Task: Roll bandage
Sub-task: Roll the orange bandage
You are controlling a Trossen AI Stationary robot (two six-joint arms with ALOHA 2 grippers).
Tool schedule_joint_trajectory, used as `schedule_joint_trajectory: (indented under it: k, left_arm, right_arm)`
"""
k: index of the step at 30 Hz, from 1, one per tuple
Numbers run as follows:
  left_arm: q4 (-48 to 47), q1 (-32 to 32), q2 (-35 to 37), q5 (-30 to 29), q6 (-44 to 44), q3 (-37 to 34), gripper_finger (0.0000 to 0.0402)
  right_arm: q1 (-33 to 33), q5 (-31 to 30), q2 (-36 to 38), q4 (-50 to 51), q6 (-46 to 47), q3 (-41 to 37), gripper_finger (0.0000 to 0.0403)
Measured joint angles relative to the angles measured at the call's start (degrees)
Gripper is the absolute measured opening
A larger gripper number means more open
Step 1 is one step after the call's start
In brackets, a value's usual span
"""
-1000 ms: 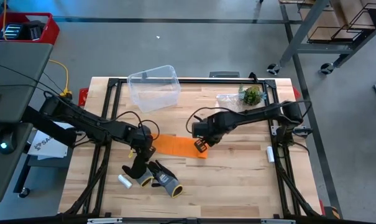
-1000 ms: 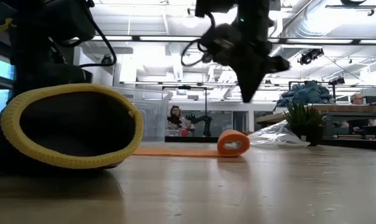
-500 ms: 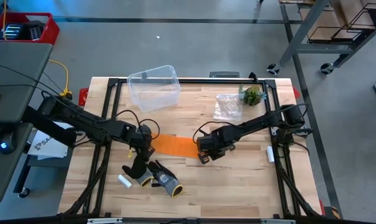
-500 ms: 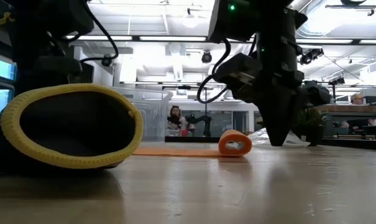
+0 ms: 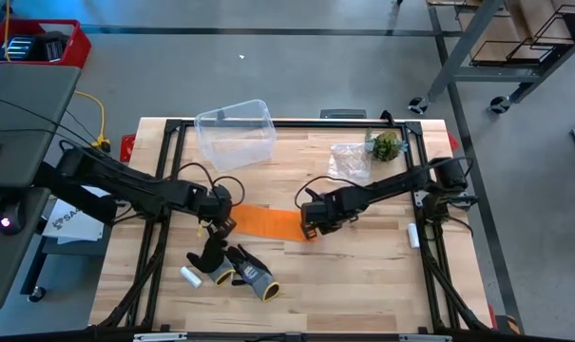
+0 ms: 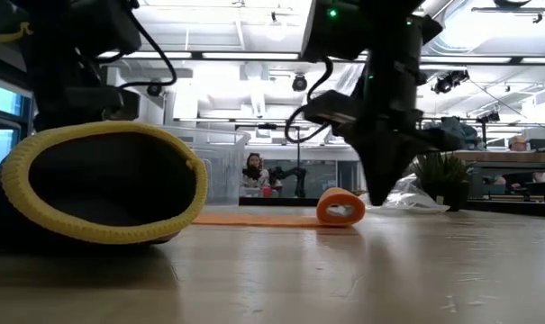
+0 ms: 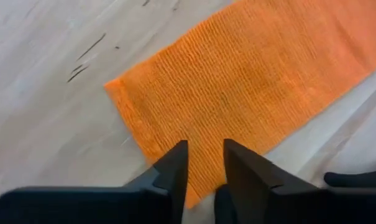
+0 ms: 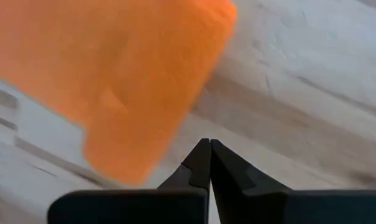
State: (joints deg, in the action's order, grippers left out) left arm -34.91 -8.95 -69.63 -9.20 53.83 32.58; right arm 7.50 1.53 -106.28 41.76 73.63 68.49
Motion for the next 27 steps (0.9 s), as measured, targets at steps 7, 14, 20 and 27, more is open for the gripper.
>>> schedule_joint_trajectory:
  k: [7, 14, 20, 27]
  left_arm:
    - [2.07, -0.13, -2.35, -0.53, -1.47, 0.00, 0.0006]
    - [2.34, -0.17, -4.93, -1.02, -1.47, -0.02, 0.0001]
    - [3.63, -0.97, -7.25, -0.68, -0.28, -0.02, 0.0001]
    - [3.16, -1.40, -8.73, -0.56, -0.08, 0.15, 0.0000]
  right_arm:
    - [-0.52, -2.23, 0.00, 0.36, 0.06, 0.00, 0.0000]
    - [-0.37, -4.60, -0.55, -2.30, 1.11, 0.00, 0.0000]
    - [-0.40, -4.15, -0.49, -6.77, 1.51, 0.00, 0.0000]
    - [-0.39, -3.46, -0.44, -14.78, 3.95, 0.00, 0.0000]
